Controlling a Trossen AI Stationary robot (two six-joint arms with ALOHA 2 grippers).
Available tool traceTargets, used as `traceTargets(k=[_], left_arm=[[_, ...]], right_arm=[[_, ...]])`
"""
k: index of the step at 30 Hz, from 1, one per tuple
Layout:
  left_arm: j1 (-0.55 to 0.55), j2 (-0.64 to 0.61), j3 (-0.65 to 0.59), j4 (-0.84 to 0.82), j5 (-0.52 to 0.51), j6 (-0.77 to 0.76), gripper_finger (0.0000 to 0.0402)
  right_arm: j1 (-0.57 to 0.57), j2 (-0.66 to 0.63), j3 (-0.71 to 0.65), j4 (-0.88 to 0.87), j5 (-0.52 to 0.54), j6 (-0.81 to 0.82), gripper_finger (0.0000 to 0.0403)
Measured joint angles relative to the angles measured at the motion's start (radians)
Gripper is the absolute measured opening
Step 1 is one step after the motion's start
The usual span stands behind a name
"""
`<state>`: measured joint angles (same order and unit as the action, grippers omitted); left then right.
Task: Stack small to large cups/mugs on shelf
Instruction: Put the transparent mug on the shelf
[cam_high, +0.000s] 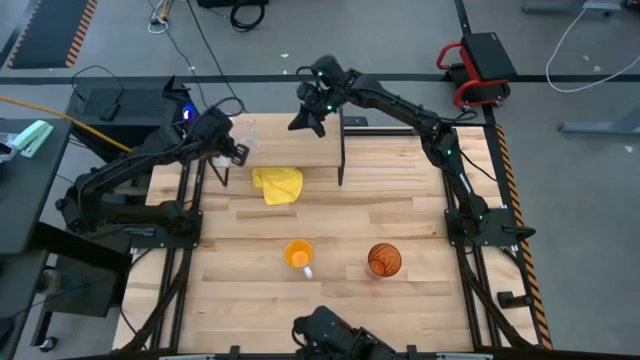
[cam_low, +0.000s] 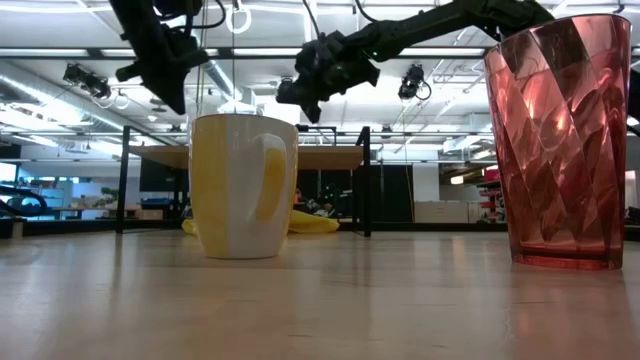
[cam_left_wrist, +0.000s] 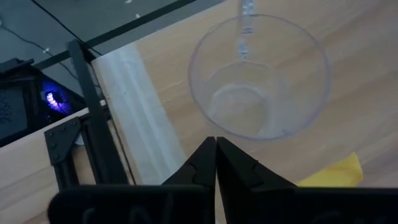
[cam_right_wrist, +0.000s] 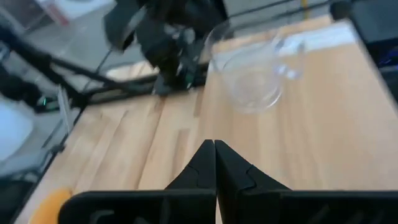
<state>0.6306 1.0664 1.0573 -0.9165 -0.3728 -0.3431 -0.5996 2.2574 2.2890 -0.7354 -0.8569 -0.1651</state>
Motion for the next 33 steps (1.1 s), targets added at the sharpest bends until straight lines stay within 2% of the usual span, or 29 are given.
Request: traceTargets(k=[3, 7, 11, 18, 25, 33], left_arm=[[0.003, 0.000, 0.000, -0.001, -0.001, 0.012, 0.0017], [0.004, 0.000, 0.000, -0.001, -0.032, 0.030, 0.0020], [0.030, 0.000, 0.000, 0.001, -0.074, 0.063, 0.0014], [0.129, 0.000, 0.000, 0.068, -0.074, 0.122, 0.0014], [0.209, 0.025, 0.002, 0.159, 0.058, 0.173, 0.0020], [0.226, 0.087, 0.002, 0.165, 0.080, 0.198, 0.0010]], right_arm=[[0.023, 0.000, 0.000, -0.061, -0.002, -0.077, 0.0000], [0.065, 0.000, 0.000, -0.043, 0.020, -0.133, 0.0000], [0.099, 0.000, 0.000, 0.010, 0.101, -0.138, 0.0000], [0.113, 0.006, 0.000, 0.105, 0.114, -0.063, 0.0000], [0.115, 0.025, -0.001, 0.145, 0.156, 0.006, 0.0000], [0.118, 0.024, -0.001, 0.140, 0.204, 0.031, 0.0000]])
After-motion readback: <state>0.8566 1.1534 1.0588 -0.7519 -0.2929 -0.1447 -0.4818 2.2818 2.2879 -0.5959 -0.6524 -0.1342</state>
